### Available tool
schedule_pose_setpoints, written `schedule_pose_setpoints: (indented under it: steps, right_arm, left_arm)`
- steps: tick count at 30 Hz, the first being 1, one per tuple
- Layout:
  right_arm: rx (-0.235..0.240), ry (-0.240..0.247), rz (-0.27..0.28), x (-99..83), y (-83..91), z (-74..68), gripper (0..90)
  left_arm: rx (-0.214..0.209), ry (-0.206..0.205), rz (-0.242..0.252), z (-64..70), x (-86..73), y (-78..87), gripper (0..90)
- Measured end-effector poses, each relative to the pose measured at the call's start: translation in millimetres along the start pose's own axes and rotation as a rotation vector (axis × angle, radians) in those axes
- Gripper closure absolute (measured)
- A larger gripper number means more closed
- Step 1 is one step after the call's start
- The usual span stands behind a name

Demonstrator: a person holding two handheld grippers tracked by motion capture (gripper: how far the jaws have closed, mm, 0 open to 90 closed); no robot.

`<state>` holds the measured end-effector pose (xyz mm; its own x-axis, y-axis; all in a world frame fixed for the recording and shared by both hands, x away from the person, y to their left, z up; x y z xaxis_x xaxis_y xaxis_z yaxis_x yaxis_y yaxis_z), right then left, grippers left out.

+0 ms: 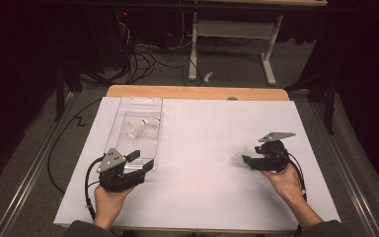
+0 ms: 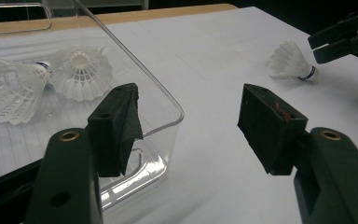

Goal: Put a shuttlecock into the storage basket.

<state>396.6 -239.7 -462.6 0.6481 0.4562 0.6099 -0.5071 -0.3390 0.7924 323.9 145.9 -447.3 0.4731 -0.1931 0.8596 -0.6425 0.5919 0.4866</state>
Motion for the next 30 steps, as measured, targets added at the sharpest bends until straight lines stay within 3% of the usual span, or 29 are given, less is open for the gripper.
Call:
schedule_pose_setpoints:
  steps: [18, 30]
  right_arm:
    - [0.009, 0.025, -0.196, -7.9, -17.7, 6.5, 46.4]
    - [0.011, 0.050, -0.243, -11.3, -25.0, 5.9, 52.7]
  left_arm:
    - [-0.001, 0.000, -0.004, -0.3, -0.3, -0.5, 38.6]
    - [-0.001, -0.001, -0.007, -0.3, -0.4, -0.8, 38.6]
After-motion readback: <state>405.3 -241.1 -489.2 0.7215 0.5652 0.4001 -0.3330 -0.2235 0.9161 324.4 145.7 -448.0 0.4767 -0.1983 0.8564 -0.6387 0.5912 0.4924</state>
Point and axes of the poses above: each handheld gripper's, and its own axes: y roughly backward along the jaws, x roughly out of its top, z roughly to its right, the point moved 6 cm from there along -y, roughly forward along the jaws, and after that the axes turned 4 degrees about -z, right-handed, at the moved point
